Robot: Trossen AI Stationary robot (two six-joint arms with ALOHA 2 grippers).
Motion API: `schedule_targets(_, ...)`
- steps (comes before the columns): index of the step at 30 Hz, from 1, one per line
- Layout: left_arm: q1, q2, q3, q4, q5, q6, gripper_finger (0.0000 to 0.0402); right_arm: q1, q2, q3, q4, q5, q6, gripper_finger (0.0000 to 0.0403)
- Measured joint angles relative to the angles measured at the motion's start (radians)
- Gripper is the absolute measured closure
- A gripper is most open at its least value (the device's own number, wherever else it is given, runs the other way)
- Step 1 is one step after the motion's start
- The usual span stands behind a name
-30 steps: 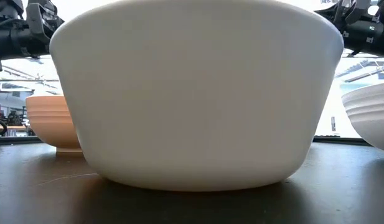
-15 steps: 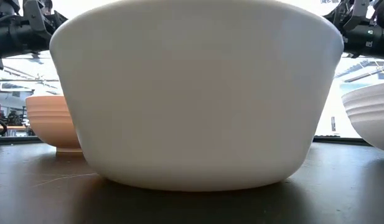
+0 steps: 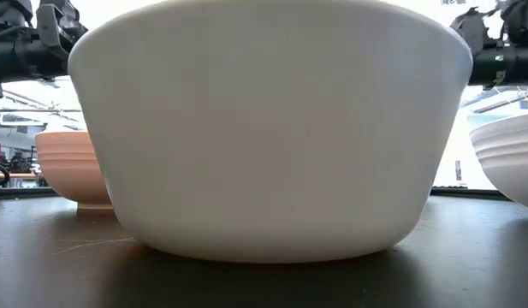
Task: Nest bowls inside each other
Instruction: Stack the white bowl on the light green bowl
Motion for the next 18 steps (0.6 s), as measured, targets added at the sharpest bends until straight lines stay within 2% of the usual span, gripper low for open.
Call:
schedule_targets(7,0.000,0.000,0.012,-0.054,0.029,0.016,0.0304,-0.022,0.000,0.094,-0.234,0.114,-0.026,0.0248)
schedule_targets(12,0.000,0.000,0.070,-0.164,0.028,0.062,0.0304,-0.104,0.024,0.162,-0.389,0.234,0.027,0.0248)
schedule_targets(18,0.000,0.000,0.101,-0.208,0.025,0.062,0.0304,-0.228,0.110,0.309,-0.609,0.266,0.120,0.0248)
